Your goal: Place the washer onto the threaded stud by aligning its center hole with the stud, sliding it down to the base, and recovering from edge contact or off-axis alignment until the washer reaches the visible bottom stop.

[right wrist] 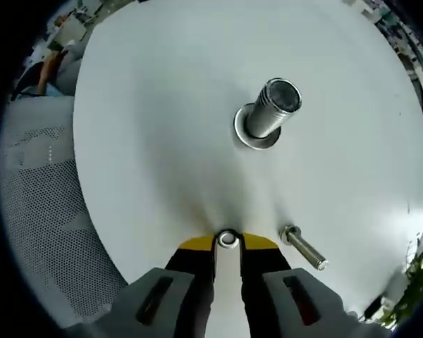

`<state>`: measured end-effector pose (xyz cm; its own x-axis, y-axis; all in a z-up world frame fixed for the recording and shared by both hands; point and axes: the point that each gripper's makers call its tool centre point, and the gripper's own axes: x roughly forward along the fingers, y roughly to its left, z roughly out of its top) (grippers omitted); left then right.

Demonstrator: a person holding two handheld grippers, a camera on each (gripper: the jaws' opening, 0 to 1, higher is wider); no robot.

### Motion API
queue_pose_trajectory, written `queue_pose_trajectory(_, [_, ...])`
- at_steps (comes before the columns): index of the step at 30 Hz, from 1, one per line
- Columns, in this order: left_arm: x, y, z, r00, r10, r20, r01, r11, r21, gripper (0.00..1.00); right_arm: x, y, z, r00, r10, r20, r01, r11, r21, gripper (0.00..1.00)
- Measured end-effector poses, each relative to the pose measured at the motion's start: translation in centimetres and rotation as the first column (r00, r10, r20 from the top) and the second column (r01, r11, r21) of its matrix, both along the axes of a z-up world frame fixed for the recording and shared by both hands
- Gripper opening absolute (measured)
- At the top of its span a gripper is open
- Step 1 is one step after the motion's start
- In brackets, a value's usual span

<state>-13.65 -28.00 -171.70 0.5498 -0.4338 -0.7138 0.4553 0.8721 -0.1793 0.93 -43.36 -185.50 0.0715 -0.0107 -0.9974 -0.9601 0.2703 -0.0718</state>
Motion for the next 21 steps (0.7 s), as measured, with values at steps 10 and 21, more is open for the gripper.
queue_pose_trajectory(10, [-0.06,-0.37,0.19,1.000,-0.022,0.008,0.022,1.000,-0.007,0.19,0.17,-0.25,0.14,0.990,-0.120,0.068,0.108,0.981,0.161,0.14])
queue_pose_trajectory(21, [0.06,-0.44,0.60,0.999,-0.026,0.031,0.027,0.999,-0.018,0.19,0.38,-0.37,0.23,0.964,-0.248,0.093,0.220,0.944,0.244,0.13])
